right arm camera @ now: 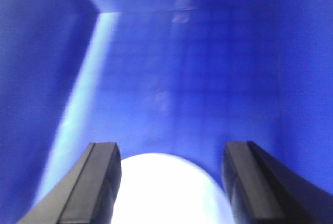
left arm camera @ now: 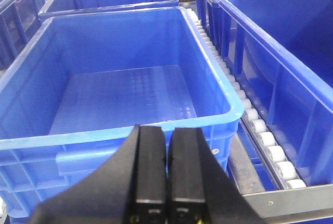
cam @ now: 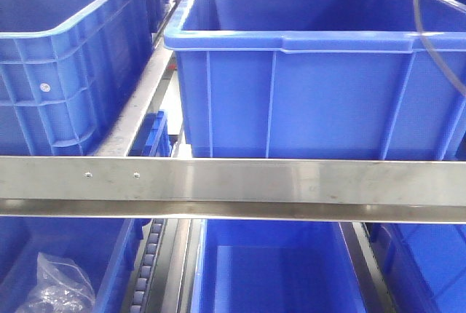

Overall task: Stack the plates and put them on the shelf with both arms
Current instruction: 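Lower the plates into the blue bin and open the right gripper, then raise the empty right gripper out of the blue bin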

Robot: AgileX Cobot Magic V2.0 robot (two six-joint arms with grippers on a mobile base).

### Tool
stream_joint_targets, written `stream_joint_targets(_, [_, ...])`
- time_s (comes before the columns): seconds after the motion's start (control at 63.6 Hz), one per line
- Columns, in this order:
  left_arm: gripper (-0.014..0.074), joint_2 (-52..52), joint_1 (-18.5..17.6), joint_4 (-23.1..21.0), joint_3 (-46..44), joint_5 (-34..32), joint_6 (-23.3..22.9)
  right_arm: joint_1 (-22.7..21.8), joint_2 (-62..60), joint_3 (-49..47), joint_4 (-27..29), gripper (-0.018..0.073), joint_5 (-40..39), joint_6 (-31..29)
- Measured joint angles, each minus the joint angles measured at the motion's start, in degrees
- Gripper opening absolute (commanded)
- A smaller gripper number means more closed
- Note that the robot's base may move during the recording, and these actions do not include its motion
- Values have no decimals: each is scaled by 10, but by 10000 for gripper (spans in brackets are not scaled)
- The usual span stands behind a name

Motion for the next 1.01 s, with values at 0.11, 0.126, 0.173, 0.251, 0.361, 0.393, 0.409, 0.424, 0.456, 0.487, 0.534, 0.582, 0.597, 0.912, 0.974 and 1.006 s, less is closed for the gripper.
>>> stream_joint_targets(0.11, [83,0,0,0,0,0,0,-1,-40,0,-2,292,40,0])
stream_joint_targets(0.126, [83,0,0,0,0,0,0,-1,-45,0,-2,261,46,0])
stream_joint_targets(0.173, [83,0,0,0,0,0,0,-1,-63,0,-8,130,71,0])
stream_joint_targets(0.251, [83,0,0,0,0,0,0,-1,-87,1,-23,27,103,0])
stream_joint_targets(0.361, [83,0,0,0,0,0,0,-1,-127,30,-33,30,104,0])
stream_joint_targets(0.393, [83,0,0,0,0,0,0,-1,-141,44,-33,31,100,0])
stream_joint_targets(0.409, [83,0,0,0,0,0,0,-1,-150,50,-33,31,96,0])
stream_joint_targets(0.424, [83,0,0,0,0,0,0,-1,-156,61,-33,31,94,0])
stream_joint_targets(0.456, [83,0,0,0,0,0,0,-1,-172,80,-33,31,86,0])
stream_joint_targets(0.487, [83,0,0,0,0,0,0,-1,-189,100,-33,31,77,0])
stream_joint_targets(0.534, [83,0,0,0,0,0,0,-1,-214,131,-33,31,61,0])
stream_joint_targets(0.582, [83,0,0,0,0,0,0,-1,-244,164,-33,31,41,0])
stream_joint_targets(0.597, [83,0,0,0,0,0,0,-1,-252,178,-33,31,35,0])
stream_joint_targets(0.912, [83,0,0,0,0,0,0,-1,-459,367,-33,31,-18,0])
stream_joint_targets(0.974, [83,0,0,0,0,0,0,-1,-493,391,-33,31,-16,0])
stream_joint_targets(1.006, [83,0,0,0,0,0,0,-1,-506,399,-33,31,-12,0])
